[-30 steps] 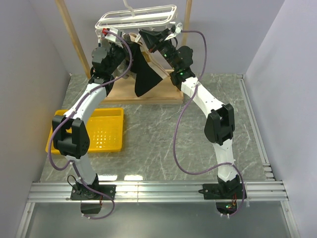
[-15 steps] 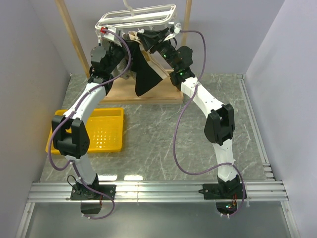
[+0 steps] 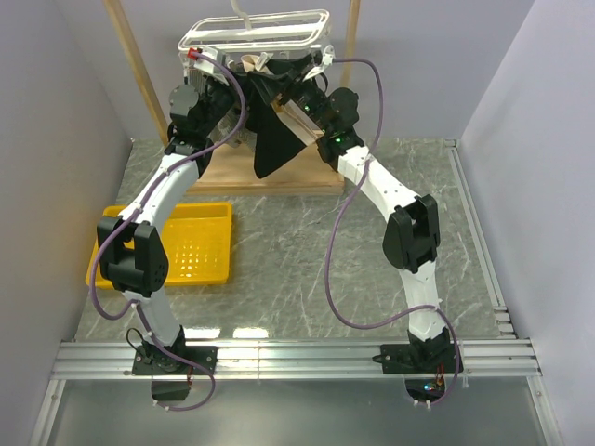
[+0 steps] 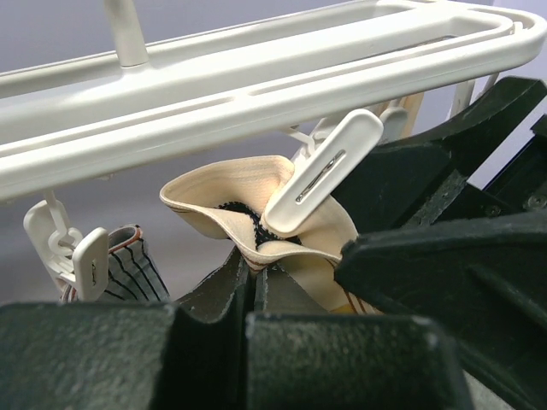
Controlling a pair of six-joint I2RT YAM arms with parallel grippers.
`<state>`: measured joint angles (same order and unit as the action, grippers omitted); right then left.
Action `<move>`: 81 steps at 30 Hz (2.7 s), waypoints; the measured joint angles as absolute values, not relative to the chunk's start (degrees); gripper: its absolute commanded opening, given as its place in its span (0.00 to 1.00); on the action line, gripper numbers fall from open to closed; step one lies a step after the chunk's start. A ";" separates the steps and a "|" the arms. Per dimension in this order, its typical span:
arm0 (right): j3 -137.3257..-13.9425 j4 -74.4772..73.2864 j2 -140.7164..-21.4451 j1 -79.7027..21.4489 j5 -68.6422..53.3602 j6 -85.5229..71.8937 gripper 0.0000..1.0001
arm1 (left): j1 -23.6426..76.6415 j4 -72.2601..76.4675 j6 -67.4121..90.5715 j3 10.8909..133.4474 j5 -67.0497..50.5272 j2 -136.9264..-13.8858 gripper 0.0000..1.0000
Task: Clip the underwear to the hanger
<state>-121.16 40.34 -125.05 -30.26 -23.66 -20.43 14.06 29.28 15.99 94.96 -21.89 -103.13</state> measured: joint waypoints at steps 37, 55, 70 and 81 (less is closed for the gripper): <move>-82.81 43.29 -99.50 -17.28 -36.01 -21.39 0.67 | 13.78 24.77 14.17 87.50 -22.68 -99.15 0.50; -89.52 44.23 -105.19 -16.45 -35.29 -20.58 0.58 | 12.93 17.45 11.46 83.15 -23.20 -93.27 0.60; -91.37 44.14 -106.56 -16.45 -34.72 -19.86 0.57 | 11.86 12.16 8.62 82.54 -23.64 -92.29 0.66; -91.92 44.14 -106.72 -16.45 -34.74 -19.57 0.57 | 11.31 4.64 3.46 82.17 -22.15 -90.45 0.66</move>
